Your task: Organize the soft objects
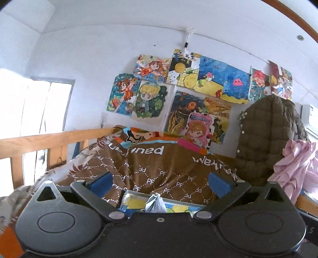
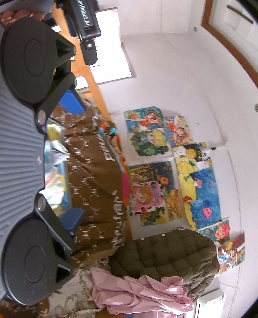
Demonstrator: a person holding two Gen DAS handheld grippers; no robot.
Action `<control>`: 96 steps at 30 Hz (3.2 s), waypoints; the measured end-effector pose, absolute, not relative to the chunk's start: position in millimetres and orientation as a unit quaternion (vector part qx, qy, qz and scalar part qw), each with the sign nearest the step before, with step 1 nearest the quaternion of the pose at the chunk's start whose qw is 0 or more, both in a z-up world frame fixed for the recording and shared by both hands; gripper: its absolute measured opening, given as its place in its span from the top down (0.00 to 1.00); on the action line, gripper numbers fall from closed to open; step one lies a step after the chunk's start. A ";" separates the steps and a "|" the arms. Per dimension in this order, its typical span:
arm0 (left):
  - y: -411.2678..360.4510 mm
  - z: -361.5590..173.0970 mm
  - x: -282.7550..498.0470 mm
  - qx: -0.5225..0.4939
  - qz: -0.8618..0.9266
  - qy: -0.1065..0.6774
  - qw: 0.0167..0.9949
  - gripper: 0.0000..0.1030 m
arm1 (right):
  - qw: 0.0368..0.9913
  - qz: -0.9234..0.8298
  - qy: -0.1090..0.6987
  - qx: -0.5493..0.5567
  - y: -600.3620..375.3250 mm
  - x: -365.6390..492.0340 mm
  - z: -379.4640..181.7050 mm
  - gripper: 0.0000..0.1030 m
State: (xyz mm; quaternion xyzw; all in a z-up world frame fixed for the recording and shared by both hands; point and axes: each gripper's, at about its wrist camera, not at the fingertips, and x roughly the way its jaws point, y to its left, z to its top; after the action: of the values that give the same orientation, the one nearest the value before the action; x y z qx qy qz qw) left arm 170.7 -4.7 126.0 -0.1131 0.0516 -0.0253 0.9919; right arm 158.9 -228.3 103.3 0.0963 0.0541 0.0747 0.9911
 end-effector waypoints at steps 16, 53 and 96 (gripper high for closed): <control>49.1 88.4 82.1 -0.040 -0.047 0.134 0.989 0.01 | 0.991 0.078 0.099 0.038 -180.1 90.8 84.0 0.00; 76.0 25.9 108.7 -0.072 -0.043 0.339 0.937 0.01 | 0.940 0.115 0.316 -0.052 -130.6 109.7 28.3 0.00; 127.9 16.8 139.9 -0.179 -0.011 0.328 0.927 0.01 | 0.946 0.168 0.265 -0.082 -95.5 147.4 23.6 0.00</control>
State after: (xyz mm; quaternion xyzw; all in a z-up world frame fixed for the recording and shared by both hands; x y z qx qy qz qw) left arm 139.9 127.9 16.8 -0.1789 0.3282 -0.0106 0.9275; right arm 147.4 -95.4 23.6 -0.0819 0.2646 0.1684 0.9460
